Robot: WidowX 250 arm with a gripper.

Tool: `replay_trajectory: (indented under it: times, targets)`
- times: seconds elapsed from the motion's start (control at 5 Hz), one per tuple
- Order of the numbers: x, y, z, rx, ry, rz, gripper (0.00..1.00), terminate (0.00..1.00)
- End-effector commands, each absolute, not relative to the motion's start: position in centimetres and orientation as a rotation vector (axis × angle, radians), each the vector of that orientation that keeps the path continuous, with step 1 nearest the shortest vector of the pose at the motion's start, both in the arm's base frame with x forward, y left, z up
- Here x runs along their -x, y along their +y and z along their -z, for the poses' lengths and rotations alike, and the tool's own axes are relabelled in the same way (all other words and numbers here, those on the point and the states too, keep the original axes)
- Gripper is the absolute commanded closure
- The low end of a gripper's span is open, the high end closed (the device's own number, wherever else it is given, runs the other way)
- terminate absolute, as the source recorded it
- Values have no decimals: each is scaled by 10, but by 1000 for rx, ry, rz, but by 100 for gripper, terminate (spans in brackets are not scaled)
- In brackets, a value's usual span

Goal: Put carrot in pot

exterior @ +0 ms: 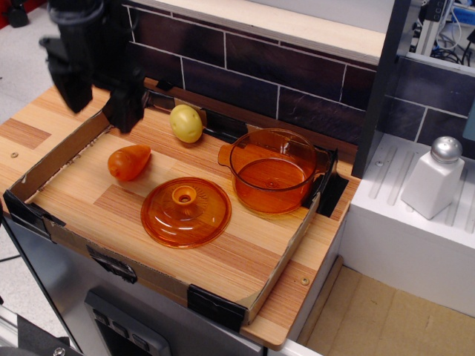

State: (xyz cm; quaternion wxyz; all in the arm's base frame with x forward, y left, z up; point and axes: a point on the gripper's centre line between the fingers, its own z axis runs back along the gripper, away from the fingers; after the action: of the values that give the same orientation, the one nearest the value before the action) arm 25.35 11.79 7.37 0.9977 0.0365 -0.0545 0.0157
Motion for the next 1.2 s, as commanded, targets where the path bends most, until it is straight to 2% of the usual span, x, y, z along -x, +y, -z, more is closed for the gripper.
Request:
replay_trajectory:
  times: [0.0, 0.4, 0.8, 1.0]
  targets:
    - [-258, 127, -46, -104, -106, -45, 0, 0]
    - [-261, 121, -34, -98, -87, -64, 0, 0]
    - [-267, 123, -17, -131, -74, -83, 0, 0]
    - [-268, 123, -16, -125, -75, -81, 0, 0]
